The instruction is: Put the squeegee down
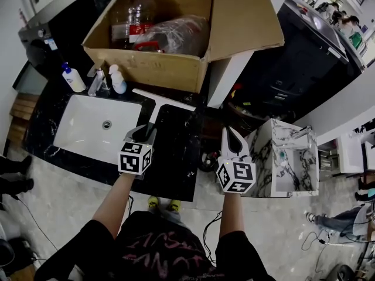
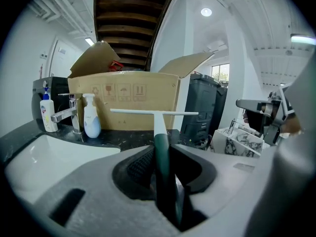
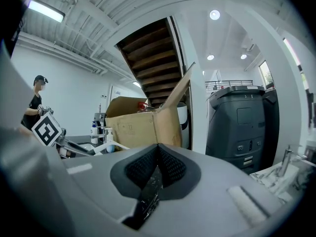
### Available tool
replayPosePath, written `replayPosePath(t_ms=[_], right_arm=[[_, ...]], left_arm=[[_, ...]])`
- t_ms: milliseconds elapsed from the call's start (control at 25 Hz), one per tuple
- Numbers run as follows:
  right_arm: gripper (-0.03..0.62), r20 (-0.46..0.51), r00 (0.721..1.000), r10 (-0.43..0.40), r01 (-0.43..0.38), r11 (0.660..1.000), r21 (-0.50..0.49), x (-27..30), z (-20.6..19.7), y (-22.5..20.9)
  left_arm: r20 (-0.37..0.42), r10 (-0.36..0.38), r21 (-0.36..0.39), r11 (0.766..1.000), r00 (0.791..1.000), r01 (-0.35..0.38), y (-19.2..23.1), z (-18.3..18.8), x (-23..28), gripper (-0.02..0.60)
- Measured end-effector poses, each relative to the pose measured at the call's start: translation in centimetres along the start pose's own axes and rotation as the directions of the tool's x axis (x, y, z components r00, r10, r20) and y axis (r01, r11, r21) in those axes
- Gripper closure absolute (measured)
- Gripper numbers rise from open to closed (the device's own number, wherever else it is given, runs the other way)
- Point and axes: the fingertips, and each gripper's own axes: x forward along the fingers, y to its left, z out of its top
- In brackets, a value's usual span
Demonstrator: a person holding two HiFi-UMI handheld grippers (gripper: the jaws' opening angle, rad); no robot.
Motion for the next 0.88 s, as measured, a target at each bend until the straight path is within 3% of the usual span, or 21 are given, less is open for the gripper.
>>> replayPosePath(t_ms=[880], right_arm=[[0.591,-0.042,0.999,-0.015,0.015,1.000,0.009,0.3,-1.9,-1.4]], left_arm=[[-0.175,0.008,-0.051,0.999,0.985,-0.017,-0.2,-6.3,3.2,0.483]])
